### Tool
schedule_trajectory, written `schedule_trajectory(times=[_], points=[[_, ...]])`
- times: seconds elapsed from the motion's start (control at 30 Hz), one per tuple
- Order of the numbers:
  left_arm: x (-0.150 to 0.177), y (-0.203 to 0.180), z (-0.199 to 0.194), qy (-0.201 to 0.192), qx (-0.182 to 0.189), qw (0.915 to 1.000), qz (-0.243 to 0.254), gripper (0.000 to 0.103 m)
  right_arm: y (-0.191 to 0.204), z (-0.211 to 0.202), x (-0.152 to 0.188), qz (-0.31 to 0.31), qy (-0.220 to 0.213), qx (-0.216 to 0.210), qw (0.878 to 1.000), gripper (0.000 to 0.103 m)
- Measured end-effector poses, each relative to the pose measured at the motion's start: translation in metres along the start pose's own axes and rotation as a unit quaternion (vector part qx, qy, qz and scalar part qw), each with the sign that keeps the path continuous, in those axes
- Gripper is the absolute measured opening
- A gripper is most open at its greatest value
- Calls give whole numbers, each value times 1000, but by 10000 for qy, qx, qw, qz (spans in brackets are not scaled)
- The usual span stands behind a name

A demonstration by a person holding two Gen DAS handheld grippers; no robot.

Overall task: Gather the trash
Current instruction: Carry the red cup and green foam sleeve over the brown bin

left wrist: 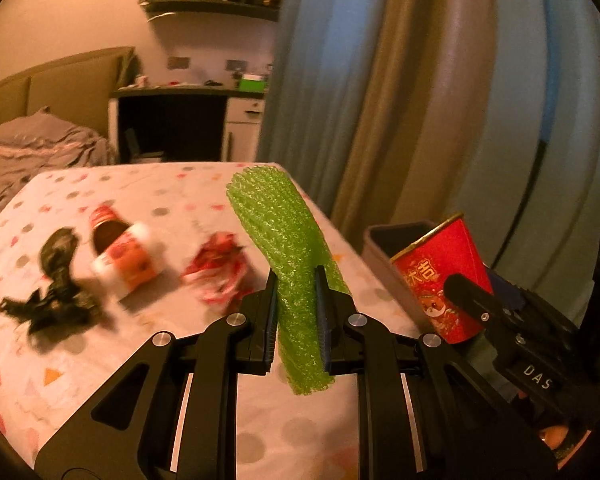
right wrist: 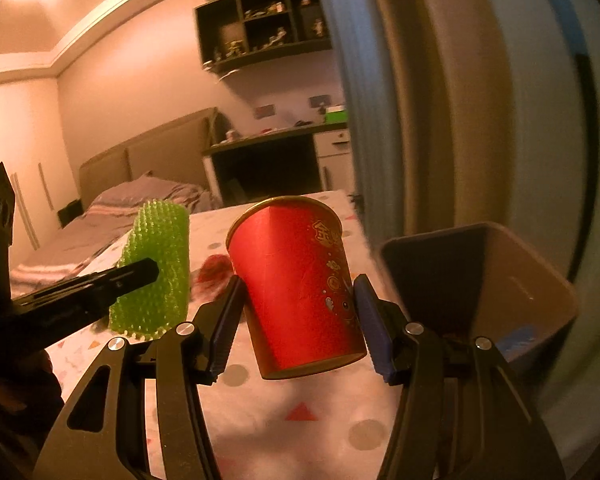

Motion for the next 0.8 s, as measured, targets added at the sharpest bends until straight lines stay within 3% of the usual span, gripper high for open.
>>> schedule_trajectory(times=[0.43,0.8], points=[[-26,-83,50,-64,397,9960,802,16,-81,-18,-12,598,-350,729,9949,55],[-37,-129,113,55,911,9900,1077,16,-127,-2,-12,951,-334,1258,9869,55]])
Point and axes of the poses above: each gripper's, at about its wrist camera, not at the fingertips, and z roughly the way its jaws point, y to its left, x to its underside, the point moved 3 cm from there along z, roughly the way its jaws point, and after that the axes turned 6 degrees about y, right-handed, at the moved point
